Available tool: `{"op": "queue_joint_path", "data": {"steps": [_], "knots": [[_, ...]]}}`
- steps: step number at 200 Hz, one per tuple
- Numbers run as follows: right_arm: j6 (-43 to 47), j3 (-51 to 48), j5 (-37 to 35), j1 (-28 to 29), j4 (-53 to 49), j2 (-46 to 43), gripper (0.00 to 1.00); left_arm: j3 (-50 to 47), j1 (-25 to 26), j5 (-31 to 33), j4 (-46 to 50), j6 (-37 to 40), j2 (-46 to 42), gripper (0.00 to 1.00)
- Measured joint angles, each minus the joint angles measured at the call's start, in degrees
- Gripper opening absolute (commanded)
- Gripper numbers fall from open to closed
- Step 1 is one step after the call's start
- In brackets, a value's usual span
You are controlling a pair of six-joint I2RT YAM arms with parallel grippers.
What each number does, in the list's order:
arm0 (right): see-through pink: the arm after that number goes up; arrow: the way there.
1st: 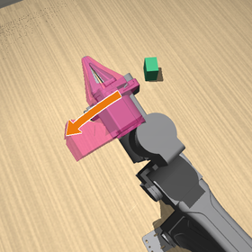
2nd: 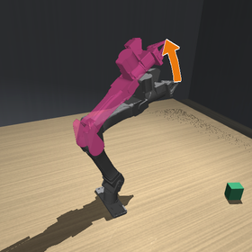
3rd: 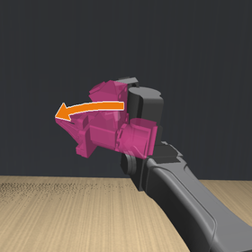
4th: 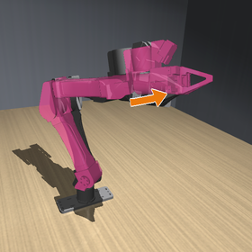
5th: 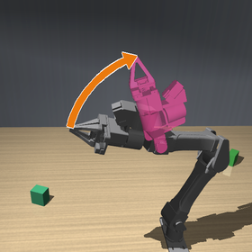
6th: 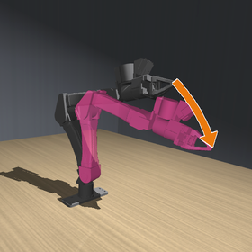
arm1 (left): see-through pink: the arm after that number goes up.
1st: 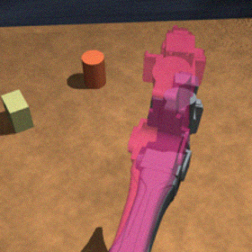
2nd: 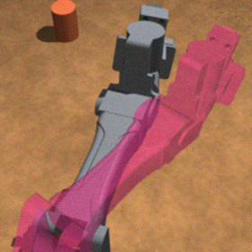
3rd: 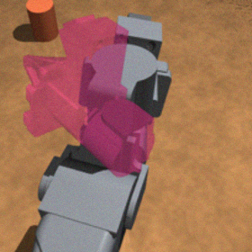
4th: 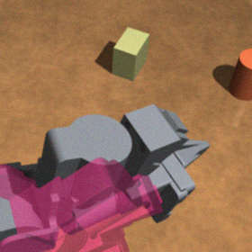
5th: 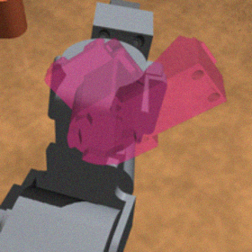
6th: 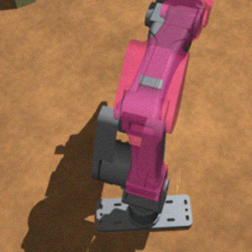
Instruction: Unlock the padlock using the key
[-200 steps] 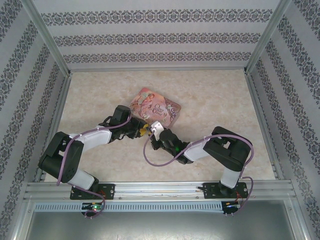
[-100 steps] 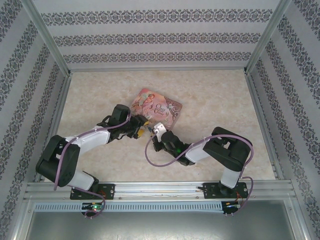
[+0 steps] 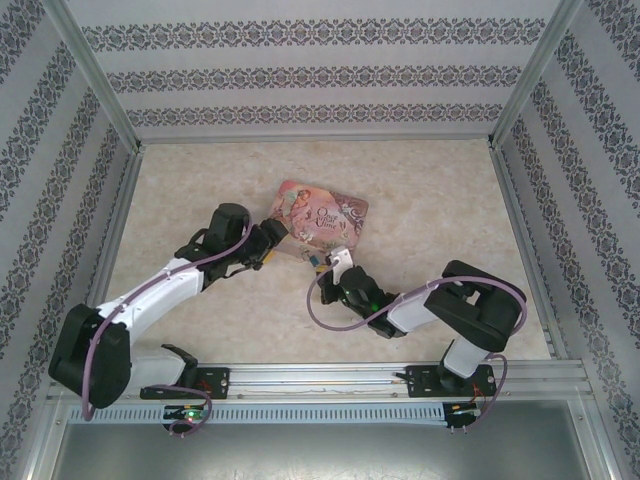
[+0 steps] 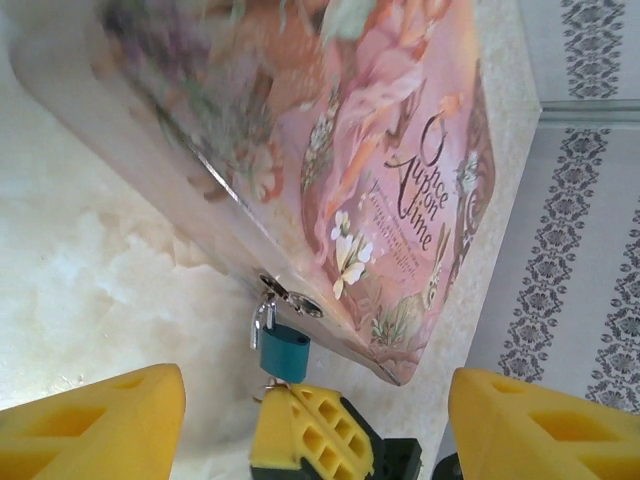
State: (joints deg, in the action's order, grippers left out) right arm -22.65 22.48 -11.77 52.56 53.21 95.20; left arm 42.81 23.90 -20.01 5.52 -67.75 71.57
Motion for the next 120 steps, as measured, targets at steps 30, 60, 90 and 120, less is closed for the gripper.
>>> {"op": "queue_joint_path", "data": {"steps": [30,60,90,120], "knots": [[-6.1,-3.6,2.2,-2.2,3.5,-1.1,0.00,2.0,0.0,2.8,3.3,7.9,-3.5,0.79],[-11.8,-6.3,3.9,-3.3,7.8,-0.4,0.00,6.5,0.0,5.2,6.8,16.0,-4.8,0.80],[-17.8,-7.1,5.9,-4.4,14.2,3.9,0.00,8.0,0.0,7.0,8.3,20.9,-5.2,0.81],[-21.7,-7.3,6.9,-4.9,18.6,7.8,0.00,8.0,-1.0,7.3,9.3,22.8,-5.2,0.82]]}}
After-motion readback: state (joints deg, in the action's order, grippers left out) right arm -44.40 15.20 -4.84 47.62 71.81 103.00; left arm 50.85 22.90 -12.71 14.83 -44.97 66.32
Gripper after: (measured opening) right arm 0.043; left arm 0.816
